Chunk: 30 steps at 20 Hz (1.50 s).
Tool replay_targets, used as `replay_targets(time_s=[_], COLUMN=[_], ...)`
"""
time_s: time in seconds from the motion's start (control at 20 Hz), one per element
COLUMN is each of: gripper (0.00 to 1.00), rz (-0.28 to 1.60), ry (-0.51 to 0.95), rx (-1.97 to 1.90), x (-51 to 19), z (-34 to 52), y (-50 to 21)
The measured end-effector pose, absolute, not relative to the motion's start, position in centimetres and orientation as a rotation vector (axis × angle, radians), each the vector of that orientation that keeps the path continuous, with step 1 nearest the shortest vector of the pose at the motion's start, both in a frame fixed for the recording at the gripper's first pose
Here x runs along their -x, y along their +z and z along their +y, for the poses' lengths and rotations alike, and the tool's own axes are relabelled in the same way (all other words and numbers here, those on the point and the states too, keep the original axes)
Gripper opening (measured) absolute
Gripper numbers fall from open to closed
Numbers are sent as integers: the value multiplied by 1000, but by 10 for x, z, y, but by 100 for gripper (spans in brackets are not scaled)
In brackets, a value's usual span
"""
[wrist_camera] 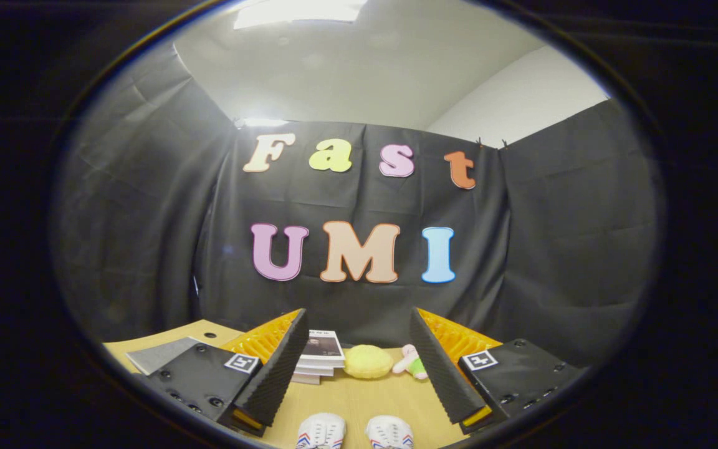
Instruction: Open the storage box then place both shoes into the box .Put the left shoe in first, then the right shoe, with the right side of both shoes facing outward in a uniform manner.
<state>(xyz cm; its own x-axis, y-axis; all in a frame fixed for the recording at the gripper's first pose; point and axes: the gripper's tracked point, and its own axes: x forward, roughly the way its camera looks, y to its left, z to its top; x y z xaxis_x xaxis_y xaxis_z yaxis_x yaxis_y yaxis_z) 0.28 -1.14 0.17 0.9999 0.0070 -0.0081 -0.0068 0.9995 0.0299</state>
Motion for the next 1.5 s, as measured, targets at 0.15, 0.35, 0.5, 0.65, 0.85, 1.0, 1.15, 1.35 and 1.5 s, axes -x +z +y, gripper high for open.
replay_targets(time_s=[0.15, 0.35, 0.5, 0.65, 0.85, 1.0, 1.15, 1.35, 1.5], gripper=[100, 100, 100, 100, 100, 100, 100, 100, 100], rz=[43, 126, 181, 235, 336, 432, 528, 645, 738], ry=[52, 122, 163, 204, 256, 297, 332, 380, 404], rx=[-97, -174, -211, -265, -360, -460, -565, -711, -787], x=[-4, -2, -1, 2, 8, 14, 24, 31, 42], z=[-3, 16, 28, 41, 59, 75, 89, 111, 128], y=[-8, -32, -49, -67, -97, -120, -141, -159, -180])
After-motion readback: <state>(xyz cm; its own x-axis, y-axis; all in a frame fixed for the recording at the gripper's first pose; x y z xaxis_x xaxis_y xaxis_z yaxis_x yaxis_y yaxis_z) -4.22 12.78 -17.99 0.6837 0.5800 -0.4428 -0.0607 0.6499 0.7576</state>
